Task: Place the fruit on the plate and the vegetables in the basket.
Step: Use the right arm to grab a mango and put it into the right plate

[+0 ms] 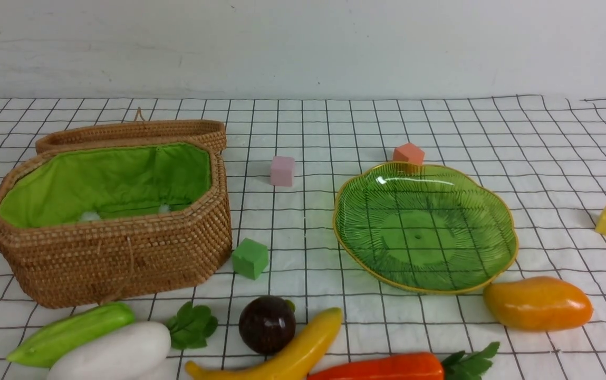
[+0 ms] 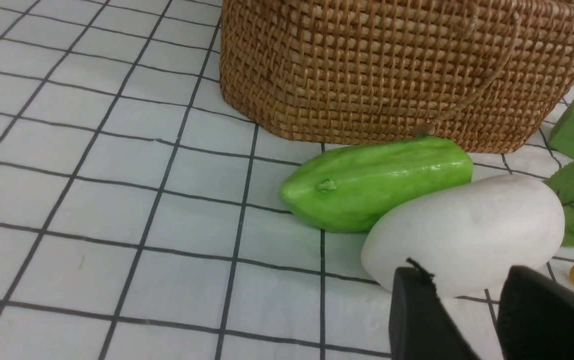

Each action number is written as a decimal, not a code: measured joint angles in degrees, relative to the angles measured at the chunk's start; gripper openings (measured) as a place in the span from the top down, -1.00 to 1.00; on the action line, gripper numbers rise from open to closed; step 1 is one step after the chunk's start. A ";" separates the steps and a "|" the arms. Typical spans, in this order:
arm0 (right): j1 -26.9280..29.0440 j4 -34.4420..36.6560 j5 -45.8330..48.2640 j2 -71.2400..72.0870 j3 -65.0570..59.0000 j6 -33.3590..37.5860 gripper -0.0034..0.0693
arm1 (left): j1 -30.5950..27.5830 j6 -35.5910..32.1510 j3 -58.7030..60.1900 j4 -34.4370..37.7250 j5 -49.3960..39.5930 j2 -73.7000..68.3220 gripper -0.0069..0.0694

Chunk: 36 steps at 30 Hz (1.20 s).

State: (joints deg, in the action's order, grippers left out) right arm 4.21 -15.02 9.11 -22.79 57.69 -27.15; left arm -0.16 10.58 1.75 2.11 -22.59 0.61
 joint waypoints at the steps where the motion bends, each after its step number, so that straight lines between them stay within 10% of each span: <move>1: 0.00 -1.32 5.99 -5.26 3.29 3.02 0.24 | 0.00 0.00 0.00 0.00 0.00 0.00 0.19; 10: 0.00 -0.91 16.46 -23.45 4.93 9.62 0.24 | 0.00 0.00 0.00 0.00 0.00 0.00 0.19; 24: -6.37 29.06 46.26 -53.01 11.98 41.42 0.17 | 0.00 0.00 0.00 0.00 0.00 0.00 0.19; 36: -7.81 26.43 49.10 -68.98 12.33 76.64 -0.86 | 0.00 0.00 0.00 0.00 0.00 0.00 0.19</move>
State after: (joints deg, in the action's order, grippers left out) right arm -3.59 11.40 58.21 -91.78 70.02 49.49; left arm -0.16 10.58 1.75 2.11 -22.59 0.61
